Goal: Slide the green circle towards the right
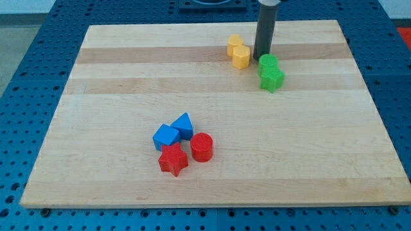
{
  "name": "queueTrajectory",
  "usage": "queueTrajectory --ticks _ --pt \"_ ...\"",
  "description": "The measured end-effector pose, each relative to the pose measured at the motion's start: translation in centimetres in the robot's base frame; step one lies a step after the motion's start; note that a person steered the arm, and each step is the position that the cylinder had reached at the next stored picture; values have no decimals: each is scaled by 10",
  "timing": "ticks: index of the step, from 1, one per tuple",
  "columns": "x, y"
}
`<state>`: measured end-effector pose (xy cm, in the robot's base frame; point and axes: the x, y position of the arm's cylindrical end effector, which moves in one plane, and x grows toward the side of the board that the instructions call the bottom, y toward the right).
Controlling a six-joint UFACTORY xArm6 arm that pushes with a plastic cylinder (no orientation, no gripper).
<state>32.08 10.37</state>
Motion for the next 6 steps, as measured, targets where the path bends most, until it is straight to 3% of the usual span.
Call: queueTrajectory --ticks 5,6 --pt "35 -41" --pt "41 -27"
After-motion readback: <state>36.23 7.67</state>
